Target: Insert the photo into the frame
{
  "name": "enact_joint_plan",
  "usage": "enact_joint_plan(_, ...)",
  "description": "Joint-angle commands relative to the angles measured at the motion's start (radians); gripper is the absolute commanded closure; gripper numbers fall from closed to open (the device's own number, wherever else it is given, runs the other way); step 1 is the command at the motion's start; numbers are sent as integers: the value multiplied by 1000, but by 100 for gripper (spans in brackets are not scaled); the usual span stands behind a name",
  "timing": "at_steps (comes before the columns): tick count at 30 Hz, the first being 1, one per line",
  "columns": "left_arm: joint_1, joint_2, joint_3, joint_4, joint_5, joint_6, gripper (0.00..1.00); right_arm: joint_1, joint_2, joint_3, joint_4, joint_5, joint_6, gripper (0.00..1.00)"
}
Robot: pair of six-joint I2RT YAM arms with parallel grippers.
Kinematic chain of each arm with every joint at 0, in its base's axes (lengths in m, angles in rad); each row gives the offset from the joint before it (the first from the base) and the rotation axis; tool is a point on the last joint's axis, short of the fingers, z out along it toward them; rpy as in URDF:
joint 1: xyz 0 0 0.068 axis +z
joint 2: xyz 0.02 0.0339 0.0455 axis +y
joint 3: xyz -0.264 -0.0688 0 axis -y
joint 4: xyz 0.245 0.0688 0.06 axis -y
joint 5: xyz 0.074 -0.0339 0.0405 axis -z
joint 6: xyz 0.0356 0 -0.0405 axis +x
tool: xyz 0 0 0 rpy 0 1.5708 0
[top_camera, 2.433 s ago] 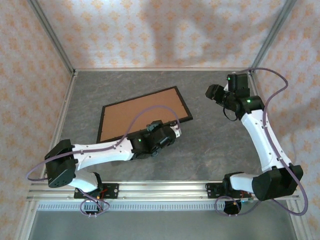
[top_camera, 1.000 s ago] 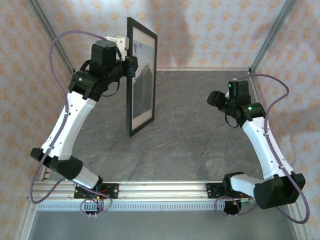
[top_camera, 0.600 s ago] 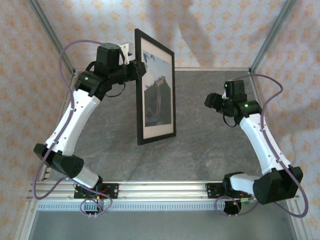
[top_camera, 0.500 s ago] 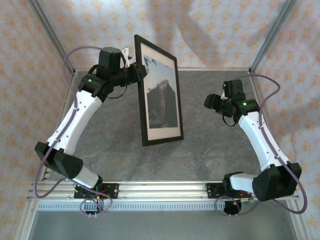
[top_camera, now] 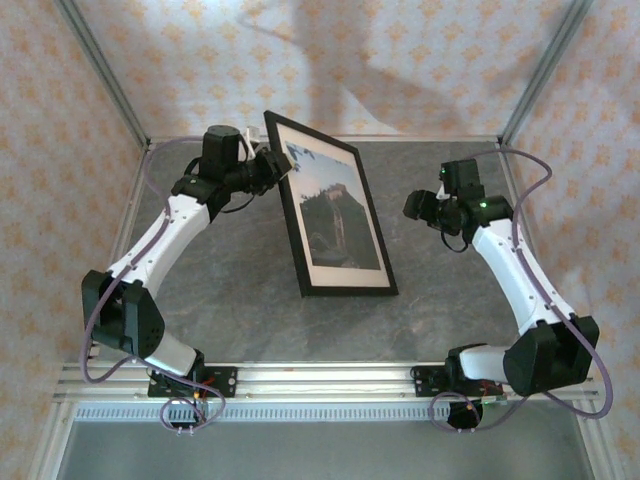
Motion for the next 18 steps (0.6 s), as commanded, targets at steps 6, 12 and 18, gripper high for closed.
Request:
enact_joint_plan(6, 37, 46, -72, 324, 128, -128, 99, 33, 42, -30, 19, 5, 4, 25)
enact_joint_plan(12, 66, 112, -134, 409, 144, -159, 91, 47, 65, -44, 26, 20, 4, 25)
enact_joint_plan(18, 89, 169, -181, 449, 145, -160, 80, 52, 86, -68, 43, 31, 6, 25)
